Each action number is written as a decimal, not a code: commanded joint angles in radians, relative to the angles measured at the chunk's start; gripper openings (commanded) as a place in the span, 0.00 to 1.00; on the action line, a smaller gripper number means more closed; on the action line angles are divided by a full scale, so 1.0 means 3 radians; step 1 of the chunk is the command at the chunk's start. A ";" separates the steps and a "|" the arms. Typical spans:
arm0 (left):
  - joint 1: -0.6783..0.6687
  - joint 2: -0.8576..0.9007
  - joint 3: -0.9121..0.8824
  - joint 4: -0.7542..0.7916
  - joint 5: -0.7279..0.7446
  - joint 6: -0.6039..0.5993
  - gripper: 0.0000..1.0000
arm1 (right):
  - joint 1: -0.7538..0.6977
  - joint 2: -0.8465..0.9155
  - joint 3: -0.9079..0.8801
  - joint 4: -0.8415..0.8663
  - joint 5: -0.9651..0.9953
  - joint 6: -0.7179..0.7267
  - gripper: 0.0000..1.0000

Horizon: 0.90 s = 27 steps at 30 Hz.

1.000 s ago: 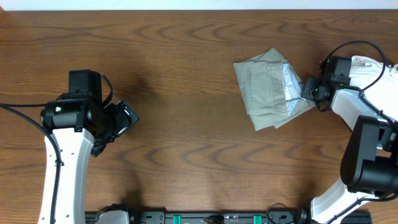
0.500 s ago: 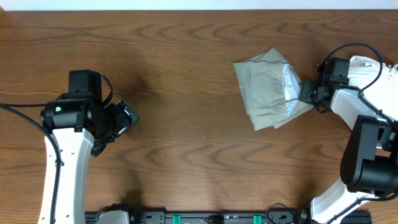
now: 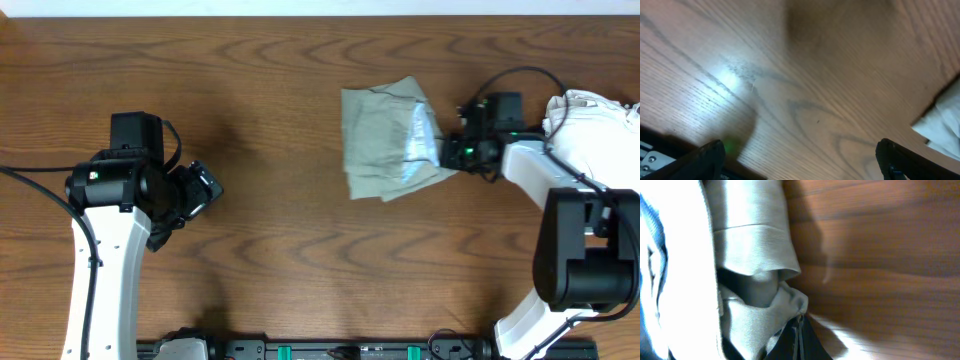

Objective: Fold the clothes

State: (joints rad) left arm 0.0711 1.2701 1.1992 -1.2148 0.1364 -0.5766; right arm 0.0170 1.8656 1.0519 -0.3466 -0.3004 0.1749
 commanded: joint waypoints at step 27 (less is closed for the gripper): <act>-0.0833 0.1556 -0.0015 0.1358 0.0743 0.0640 0.99 | 0.0156 -0.0958 0.0000 -0.0841 0.0214 0.0303 0.91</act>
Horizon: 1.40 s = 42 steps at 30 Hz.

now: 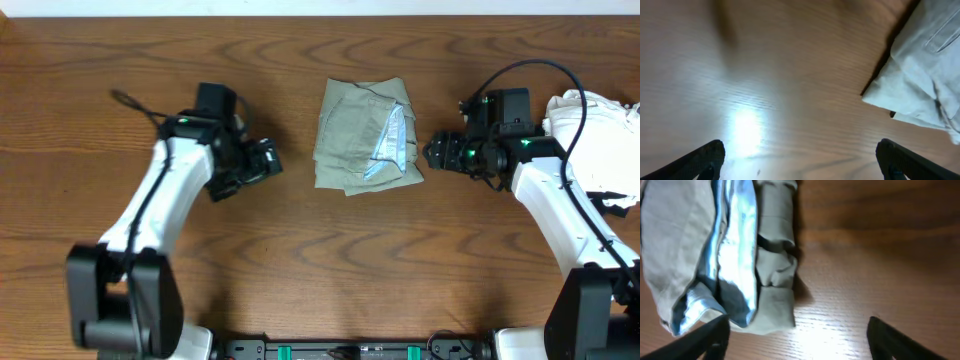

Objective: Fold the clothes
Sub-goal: 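Move the left gripper to the bundle's left side and grasp it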

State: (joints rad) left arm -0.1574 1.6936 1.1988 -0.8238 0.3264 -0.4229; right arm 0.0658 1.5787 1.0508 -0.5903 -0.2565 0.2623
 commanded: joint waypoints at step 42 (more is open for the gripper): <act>-0.0469 0.1020 0.0107 0.2140 0.0791 0.0167 0.95 | 0.0003 -0.0001 0.0000 -0.1118 -0.0033 0.0033 0.99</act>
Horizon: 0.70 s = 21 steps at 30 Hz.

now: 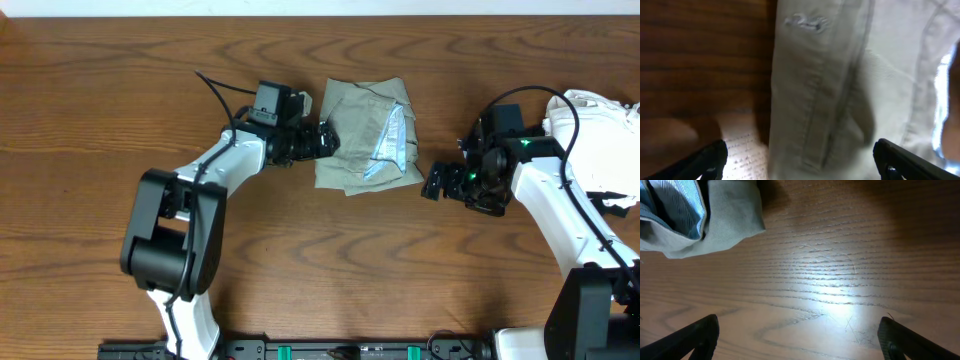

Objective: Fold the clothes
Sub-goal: 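Move the left gripper to the bundle's left side and grasp it, then lift the bundle with the left gripper and carry it to the top-left corner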

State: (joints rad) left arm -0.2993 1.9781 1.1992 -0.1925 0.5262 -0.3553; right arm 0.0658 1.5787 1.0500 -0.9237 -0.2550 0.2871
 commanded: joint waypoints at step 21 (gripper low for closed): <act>-0.0217 0.0178 0.0106 0.0264 0.0032 -0.0139 0.37 | 0.0003 0.0000 0.0003 -0.0039 -0.0038 -0.0126 0.99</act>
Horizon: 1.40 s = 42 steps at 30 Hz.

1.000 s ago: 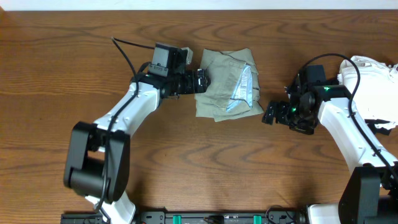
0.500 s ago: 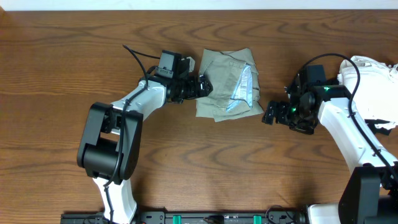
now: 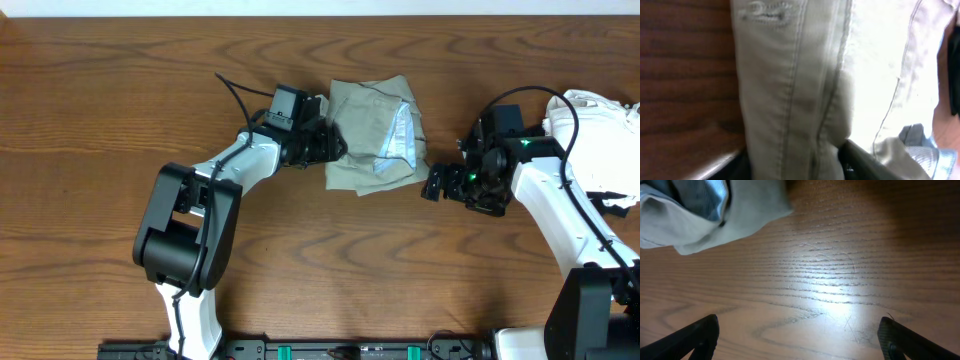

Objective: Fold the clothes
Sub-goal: 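Lift the bundle with the left gripper and carry it to the top-left corner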

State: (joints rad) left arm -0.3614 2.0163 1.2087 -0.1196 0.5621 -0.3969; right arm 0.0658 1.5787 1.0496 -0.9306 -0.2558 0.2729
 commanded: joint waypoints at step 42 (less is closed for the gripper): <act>0.1676 0.0203 0.0074 0.1302 -0.1691 -0.2532 0.06 | 0.0003 0.0000 -0.0088 -0.0244 -0.0037 -0.0153 0.99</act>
State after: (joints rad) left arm 0.0986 2.0502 1.2087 0.2310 0.0990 -1.0489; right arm 0.0658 1.5787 1.0313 -0.9958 -0.2581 0.2405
